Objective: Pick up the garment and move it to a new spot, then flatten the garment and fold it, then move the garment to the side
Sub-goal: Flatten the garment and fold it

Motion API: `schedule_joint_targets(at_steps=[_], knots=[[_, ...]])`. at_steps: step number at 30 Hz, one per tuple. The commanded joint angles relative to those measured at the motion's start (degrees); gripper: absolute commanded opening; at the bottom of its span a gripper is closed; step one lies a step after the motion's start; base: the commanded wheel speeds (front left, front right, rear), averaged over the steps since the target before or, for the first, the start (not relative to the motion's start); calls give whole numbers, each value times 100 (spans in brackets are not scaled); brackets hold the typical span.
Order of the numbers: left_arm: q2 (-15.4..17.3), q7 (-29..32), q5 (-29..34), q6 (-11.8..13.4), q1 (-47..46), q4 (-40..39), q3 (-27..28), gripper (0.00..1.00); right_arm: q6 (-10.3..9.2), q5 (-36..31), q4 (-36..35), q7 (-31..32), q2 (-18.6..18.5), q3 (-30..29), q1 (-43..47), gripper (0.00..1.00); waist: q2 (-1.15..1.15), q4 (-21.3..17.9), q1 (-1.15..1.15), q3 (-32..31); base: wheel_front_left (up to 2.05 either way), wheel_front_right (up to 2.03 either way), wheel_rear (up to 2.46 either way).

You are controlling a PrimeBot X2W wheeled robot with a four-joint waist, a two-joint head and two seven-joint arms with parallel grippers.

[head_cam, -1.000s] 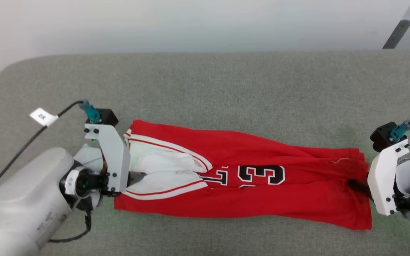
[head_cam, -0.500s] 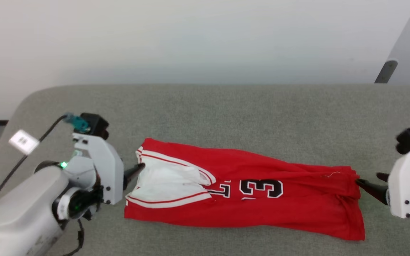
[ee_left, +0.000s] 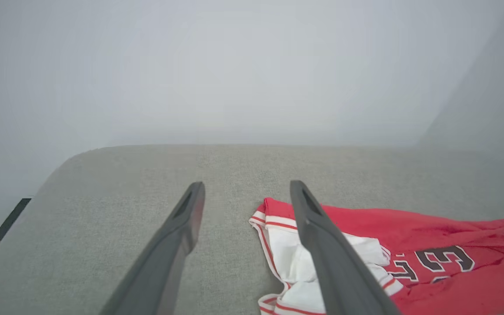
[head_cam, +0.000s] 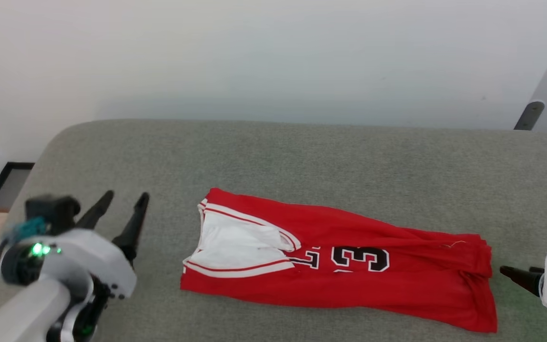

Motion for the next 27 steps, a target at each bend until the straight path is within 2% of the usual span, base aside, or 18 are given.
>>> schedule_joint_targets(at_steps=[1, 7, 10, 13, 18, 27], knots=[[2, -220, 3, 101, 212, -41, 69, 100, -4, -92, 61, 45, 62, -91, 72, 100, 0, 74, 0, 40, 0, 0, 0], [44, -656, 464, 398, 778, -182, 499, 100, -4, -346, 295, 235, 236, -405, 130, 100, 0, 272, 0, 143, 0, 0, 0], [-139, -671, 844, 505, 1083, -317, 1057, 100, -4, -481, 411, 321, 315, -534, 126, 100, 0, 374, 0, 211, 0, 0, 0], [-360, -670, 1287, 474, 1504, -425, 1615, 100, -4, -628, 495, 390, 394, -620, 92, 100, 0, 473, 0, 290, 0, 0, 0], [-898, -672, 1861, 275, 2195, -515, 2602, 100, -4, -854, 633, 480, 523, -723, -11, 100, 0, 613, 0, 439, 0, 0, 0], [-1906, -673, 2580, -411, 2905, -445, 3865, 100, -4, -1028, 1309, 691, 979, -829, -93, 100, 0, 874, 0, 690, 0, 0, 0]])
